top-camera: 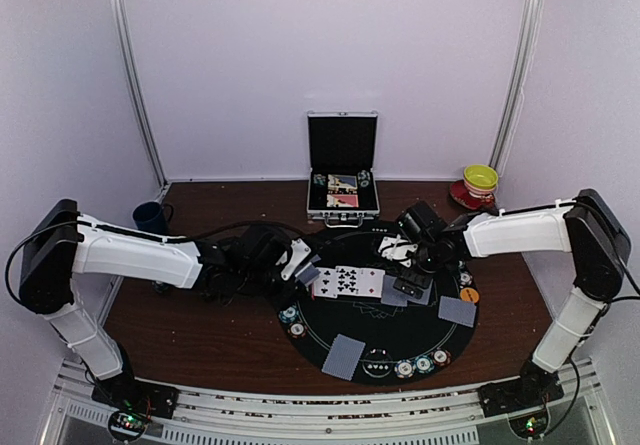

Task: Distribute texas hold em gaming equipment
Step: Adjust the poker card in the community card area.

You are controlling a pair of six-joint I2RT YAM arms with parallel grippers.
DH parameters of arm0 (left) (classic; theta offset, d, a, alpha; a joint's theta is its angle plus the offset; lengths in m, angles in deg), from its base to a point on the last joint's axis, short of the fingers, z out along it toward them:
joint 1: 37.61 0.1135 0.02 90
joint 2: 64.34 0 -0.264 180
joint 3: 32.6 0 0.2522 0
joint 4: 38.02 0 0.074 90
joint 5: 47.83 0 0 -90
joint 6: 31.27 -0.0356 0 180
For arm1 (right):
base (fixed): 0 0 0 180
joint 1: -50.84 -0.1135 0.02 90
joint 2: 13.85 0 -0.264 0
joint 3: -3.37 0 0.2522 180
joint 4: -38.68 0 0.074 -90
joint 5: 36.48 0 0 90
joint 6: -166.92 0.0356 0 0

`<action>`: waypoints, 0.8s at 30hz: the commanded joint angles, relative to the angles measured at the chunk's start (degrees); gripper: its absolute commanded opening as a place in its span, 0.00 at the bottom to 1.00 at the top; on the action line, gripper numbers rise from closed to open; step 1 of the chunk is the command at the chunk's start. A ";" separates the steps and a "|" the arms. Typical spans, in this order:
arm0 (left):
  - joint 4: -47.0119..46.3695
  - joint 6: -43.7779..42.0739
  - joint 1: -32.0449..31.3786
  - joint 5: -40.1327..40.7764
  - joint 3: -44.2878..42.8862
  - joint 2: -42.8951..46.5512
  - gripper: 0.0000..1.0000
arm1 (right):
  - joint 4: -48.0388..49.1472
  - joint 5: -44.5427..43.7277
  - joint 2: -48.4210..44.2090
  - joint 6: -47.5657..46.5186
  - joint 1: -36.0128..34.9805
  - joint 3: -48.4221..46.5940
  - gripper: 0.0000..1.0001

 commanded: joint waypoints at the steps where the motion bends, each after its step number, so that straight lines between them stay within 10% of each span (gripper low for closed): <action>1: -1.02 0.70 0.53 0.67 -0.27 1.87 0.50 | 0.37 -2.15 1.87 0.61 0.16 0.28 1.00; 19: 1.82 1.17 0.88 0.88 -5.33 -1.15 0.49 | -3.09 0.31 -3.50 2.25 1.21 -1.04 1.00; 24: 3.30 0.63 0.80 -0.79 -10.94 -4.30 0.49 | -5.17 12.68 -5.79 7.81 8.32 -6.09 1.00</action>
